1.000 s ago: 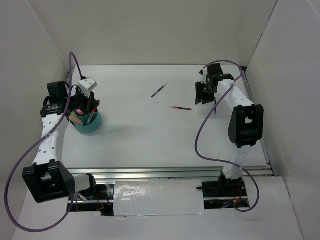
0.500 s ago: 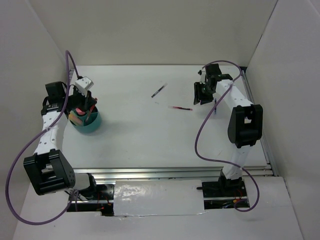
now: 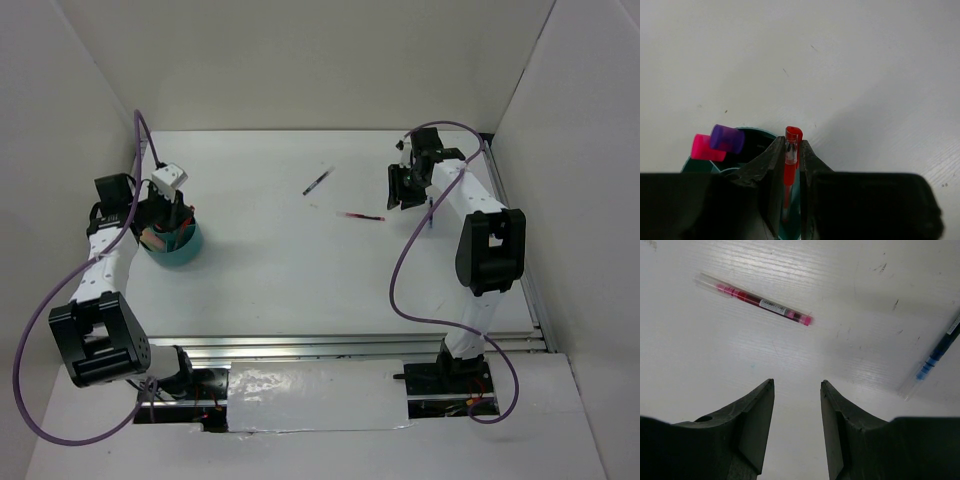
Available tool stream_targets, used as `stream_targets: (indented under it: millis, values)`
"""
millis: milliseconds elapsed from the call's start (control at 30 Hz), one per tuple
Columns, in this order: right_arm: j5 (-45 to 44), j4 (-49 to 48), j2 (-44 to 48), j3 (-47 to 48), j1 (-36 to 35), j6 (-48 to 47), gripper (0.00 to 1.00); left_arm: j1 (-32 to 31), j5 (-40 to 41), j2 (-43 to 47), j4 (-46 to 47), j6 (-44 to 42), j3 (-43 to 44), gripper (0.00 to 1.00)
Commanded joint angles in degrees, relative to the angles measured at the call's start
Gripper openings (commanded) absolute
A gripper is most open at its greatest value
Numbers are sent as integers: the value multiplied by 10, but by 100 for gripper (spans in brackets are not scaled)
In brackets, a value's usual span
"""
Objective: Sort the stationery into containers
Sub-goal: Place the pen in the storage box, then pick up the pen from the center of the board.
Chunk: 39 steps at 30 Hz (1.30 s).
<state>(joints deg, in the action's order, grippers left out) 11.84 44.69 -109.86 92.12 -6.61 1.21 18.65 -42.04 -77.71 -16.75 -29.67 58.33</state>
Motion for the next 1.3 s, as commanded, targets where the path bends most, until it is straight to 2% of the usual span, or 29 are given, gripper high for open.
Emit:
stream_targets:
  millis: [0,67,167,367,433,467,700,1000,1267]
  values:
    - [0,-2,14,-4,-4,1,49,7,-9,-6,35,-6,-12,11]
    - [0,0,14,-4,-4,1,49,8,-4,-7,37,-10,-16,13]
    - [-1,-1,16,-4,-2,1,50,10,6,-9,38,-10,-19,23]
    - [-11,-4,18,-11,0,-1,52,12,13,-2,41,6,-14,61]
    - [-12,-4,19,-13,4,-2,52,12,9,-3,24,9,2,66]
    - [-14,-4,21,-14,6,-3,52,13,1,-2,18,15,9,73]
    - [-54,-4,19,-16,39,-5,52,-13,-15,53,20,59,36,73]
    - [-148,-21,-57,26,88,-25,51,-129,94,123,12,66,45,74]
    - [-156,-18,-134,78,121,-31,50,-173,127,147,-1,58,31,74]
